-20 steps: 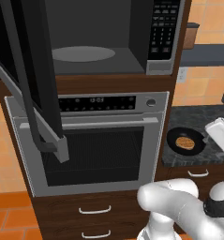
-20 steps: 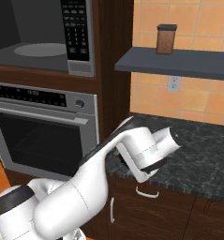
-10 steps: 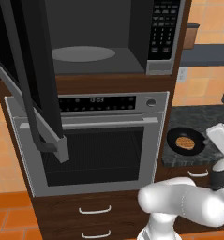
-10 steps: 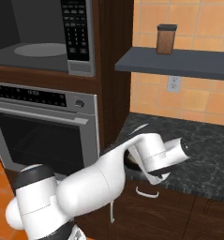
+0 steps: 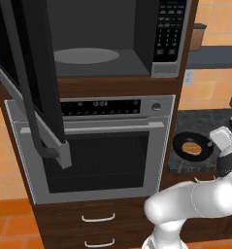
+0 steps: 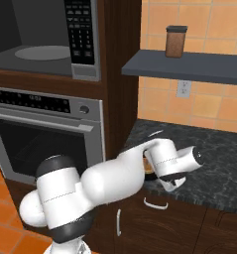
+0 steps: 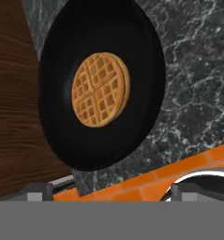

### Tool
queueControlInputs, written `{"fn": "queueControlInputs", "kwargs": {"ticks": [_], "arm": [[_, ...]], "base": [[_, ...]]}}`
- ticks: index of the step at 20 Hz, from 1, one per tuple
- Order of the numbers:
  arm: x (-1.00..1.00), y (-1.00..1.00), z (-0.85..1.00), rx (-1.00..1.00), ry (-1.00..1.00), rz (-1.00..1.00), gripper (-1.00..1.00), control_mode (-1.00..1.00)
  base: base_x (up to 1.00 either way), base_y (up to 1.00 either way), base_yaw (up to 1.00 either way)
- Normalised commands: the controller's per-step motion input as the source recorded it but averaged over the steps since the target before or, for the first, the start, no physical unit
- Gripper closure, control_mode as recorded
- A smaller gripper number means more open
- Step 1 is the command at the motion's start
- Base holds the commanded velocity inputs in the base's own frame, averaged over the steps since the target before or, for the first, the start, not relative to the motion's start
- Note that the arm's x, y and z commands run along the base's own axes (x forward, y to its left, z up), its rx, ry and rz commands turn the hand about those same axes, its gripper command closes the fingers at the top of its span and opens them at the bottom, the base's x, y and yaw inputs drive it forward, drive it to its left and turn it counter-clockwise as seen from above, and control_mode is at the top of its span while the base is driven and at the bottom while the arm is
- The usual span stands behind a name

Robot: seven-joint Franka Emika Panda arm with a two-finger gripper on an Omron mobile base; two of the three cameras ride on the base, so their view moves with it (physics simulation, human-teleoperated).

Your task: Open the microwave, place the bowl with waffle inside the microwave, then close the microwave door and turn it on.

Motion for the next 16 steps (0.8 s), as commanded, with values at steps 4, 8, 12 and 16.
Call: {"fn": "queueControlInputs", "kwargs": {"ticks": [4,8,12,16], "arm": [[0.25,-0.31,-0.4,-0.01,0.03,-0.08,-1.0,-1.0],[0.17,-0.2,-0.21,0.0,0.0,-0.04,-1.0,-1.0],[0.13,0.0,-0.25,-0.04,0.0,0.0,-1.0,-1.0],[0.22,0.03,-0.26,-0.12,0.01,0.0,-1.0,-1.0]], "base": [[0.0,0.0,0.0],[0.0,0.0,0.0],[0.0,0.0,0.0],[0.0,0.0,0.0]]}}
